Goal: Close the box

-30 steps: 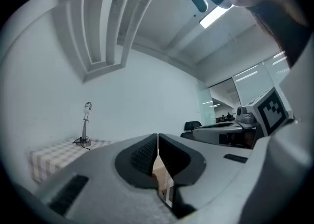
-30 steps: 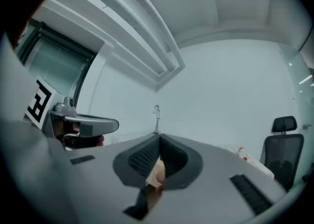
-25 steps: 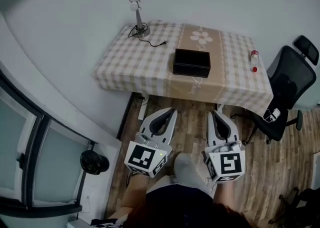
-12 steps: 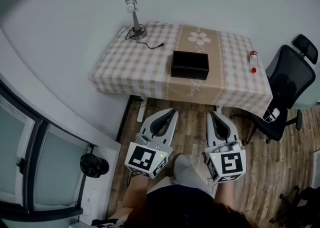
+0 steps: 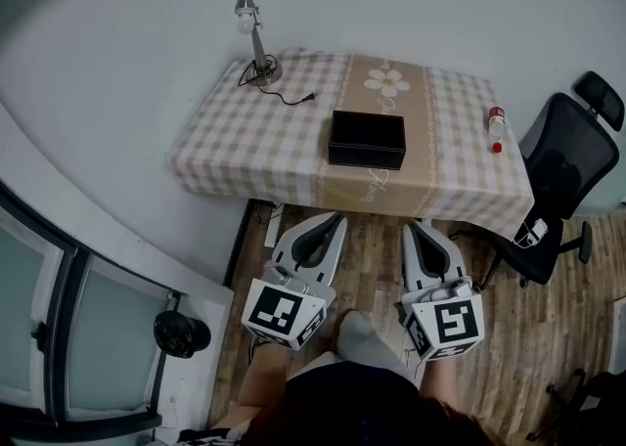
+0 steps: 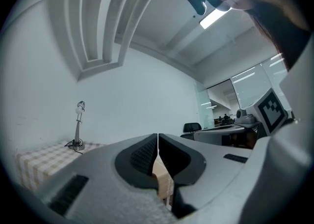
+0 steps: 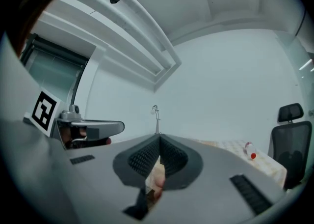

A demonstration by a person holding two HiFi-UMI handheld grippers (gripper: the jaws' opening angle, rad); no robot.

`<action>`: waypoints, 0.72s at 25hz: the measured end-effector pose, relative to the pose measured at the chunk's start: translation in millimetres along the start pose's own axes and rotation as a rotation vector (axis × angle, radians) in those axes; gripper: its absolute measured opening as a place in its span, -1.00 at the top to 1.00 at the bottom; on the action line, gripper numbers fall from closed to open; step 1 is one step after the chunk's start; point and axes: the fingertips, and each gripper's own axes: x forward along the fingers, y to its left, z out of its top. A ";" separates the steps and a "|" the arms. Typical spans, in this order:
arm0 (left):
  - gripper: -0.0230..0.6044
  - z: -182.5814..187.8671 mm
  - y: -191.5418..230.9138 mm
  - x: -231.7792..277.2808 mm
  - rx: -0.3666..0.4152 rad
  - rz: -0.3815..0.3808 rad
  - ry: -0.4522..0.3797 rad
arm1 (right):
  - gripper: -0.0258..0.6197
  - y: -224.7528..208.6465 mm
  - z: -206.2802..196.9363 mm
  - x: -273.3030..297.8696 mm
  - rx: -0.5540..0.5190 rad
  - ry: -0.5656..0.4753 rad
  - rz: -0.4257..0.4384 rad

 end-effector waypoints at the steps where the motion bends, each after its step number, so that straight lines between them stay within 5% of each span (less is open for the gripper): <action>1: 0.83 -1.6 1.3 4.2 -0.002 -0.002 0.002 | 0.87 -2.8 -0.8 3.0 -0.002 0.002 0.001; 18: 0.83 -8.3 32.5 70.6 0.011 -0.010 0.015 | 0.87 -50.7 -9.1 61.1 0.000 0.013 0.004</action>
